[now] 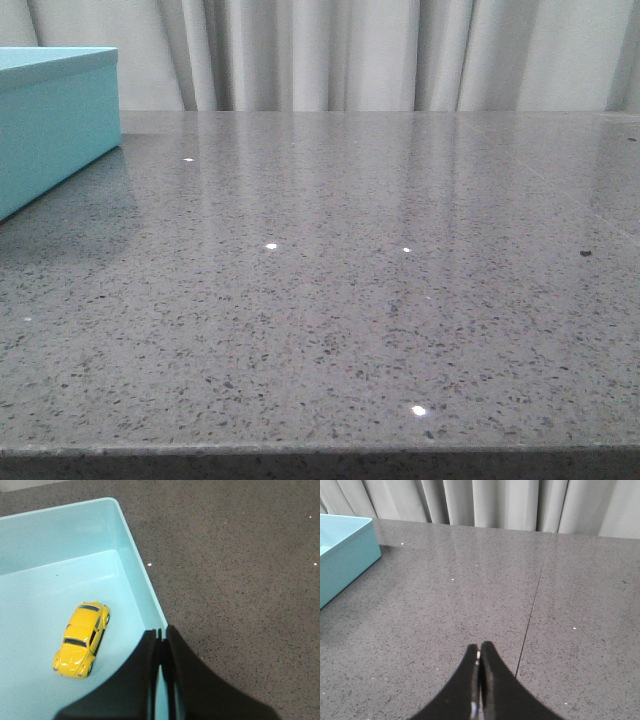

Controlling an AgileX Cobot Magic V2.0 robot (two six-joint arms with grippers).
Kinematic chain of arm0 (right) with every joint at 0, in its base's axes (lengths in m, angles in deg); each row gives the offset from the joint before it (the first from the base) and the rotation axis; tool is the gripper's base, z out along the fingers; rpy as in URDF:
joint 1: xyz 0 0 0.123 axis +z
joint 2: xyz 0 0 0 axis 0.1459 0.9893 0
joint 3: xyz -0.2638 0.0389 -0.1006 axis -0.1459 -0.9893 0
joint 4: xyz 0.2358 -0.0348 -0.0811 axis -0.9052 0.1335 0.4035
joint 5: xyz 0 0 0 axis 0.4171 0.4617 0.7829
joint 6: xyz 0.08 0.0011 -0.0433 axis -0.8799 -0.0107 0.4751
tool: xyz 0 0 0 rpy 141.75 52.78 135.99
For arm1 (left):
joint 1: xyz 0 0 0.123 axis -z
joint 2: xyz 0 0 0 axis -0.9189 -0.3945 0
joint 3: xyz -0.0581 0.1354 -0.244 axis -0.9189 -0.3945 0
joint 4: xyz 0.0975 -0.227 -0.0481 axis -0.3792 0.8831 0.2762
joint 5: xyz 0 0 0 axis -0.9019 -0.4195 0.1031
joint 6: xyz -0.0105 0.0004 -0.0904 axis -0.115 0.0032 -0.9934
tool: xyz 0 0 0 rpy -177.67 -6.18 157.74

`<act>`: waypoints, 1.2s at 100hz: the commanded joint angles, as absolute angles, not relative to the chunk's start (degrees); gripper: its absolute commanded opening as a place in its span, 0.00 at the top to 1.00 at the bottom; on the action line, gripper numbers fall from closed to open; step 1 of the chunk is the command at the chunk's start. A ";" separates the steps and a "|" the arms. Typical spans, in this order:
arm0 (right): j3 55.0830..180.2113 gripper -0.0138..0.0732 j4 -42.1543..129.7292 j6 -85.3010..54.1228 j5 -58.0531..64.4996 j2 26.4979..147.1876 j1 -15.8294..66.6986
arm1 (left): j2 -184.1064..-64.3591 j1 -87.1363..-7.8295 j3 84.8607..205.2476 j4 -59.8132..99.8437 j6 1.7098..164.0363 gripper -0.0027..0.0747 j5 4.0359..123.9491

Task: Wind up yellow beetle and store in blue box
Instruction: 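Open the left gripper and release the car in the box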

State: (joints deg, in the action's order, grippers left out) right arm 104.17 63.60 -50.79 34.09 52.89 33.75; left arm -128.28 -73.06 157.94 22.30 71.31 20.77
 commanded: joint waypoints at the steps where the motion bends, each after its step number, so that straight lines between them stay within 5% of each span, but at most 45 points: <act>1: 103.10 0.91 65.56 -50.20 27.93 50.46 33.64 | -122.56 -73.13 154.50 25.22 71.57 0.99 28.44; 62: 84.90 0.91 66.72 -50.20 11.54 42.29 33.64 | -88.44 -73.13 117.28 26.63 71.68 0.99 49.13; 120: 84.16 0.91 66.66 -50.20 5.93 42.29 33.64 | -80.51 -73.13 113.92 27.32 71.68 0.99 48.97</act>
